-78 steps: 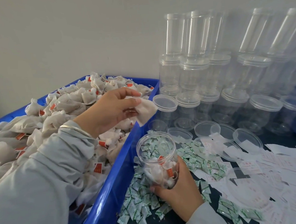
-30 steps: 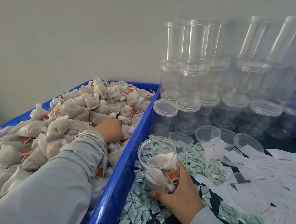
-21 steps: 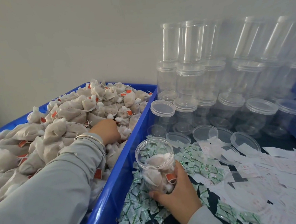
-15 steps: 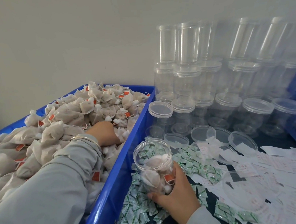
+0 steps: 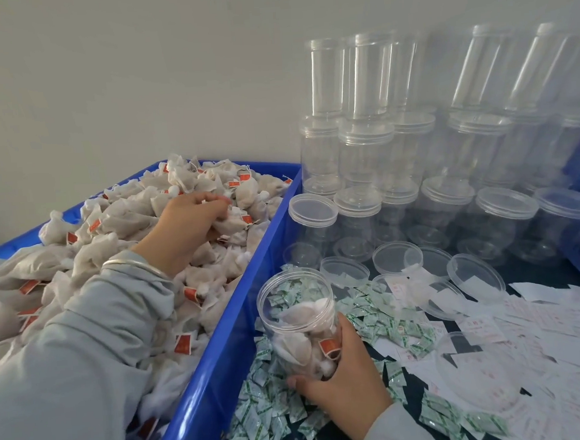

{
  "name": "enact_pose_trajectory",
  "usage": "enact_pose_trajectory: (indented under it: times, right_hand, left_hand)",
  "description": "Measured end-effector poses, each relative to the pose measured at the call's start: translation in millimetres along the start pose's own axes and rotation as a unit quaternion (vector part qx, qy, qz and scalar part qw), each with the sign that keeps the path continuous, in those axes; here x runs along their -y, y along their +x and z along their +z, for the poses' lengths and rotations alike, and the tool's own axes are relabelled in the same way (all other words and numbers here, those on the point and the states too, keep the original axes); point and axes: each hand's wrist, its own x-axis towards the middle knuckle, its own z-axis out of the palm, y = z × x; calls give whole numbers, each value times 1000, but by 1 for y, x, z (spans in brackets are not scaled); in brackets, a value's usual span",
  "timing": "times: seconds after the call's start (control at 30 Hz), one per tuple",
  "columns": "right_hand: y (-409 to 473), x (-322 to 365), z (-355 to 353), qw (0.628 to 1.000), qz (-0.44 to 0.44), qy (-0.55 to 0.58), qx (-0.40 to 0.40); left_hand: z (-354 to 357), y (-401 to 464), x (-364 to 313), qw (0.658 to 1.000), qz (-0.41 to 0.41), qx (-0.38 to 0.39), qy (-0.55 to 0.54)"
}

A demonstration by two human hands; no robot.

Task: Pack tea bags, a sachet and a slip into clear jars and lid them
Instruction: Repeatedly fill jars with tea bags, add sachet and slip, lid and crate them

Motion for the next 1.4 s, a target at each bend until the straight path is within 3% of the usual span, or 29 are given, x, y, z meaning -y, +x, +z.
enact_pose_trajectory:
  times: [0.17,0.33,0.43,0.57,0.67,0.8,0.93,1.0,1.17,1.4]
  right_hand:
    - [0,-2,1,1000,7,14,2]
    - [-1,2,0,1000,-2,13,3]
    - [-1,4,1,1000,-7,13,6]
    - [4,-4,3,998,10,67,3]
    - [8,-13,5,998,12,67,4]
    - [7,-22,4,1000,-12,9,-5]
    - [7,-22,4,999,-30,12,-7]
    - [4,-18,3,999,-44,26,-13]
    - [-1,-12,-3,992,-63,47,-96]
    - [-1,-7,-6,972,-106,130,-166]
  left_hand:
    - [0,-10,-12,991,3,45,-128]
    - [10,-27,-20,943,-12,212,-257]
    - [18,-36,-16,920,-3,329,-214]
    - [27,-42,-7,904,21,424,-44]
    - [29,-42,-4,895,46,441,35]
    - [24,-41,-7,891,38,451,-28]
    - [25,-41,-7,907,47,417,-15]
    - [26,-42,-6,919,77,383,56]
    - [29,-44,-5,892,90,400,189]
    - [39,-50,-1,904,71,377,188]
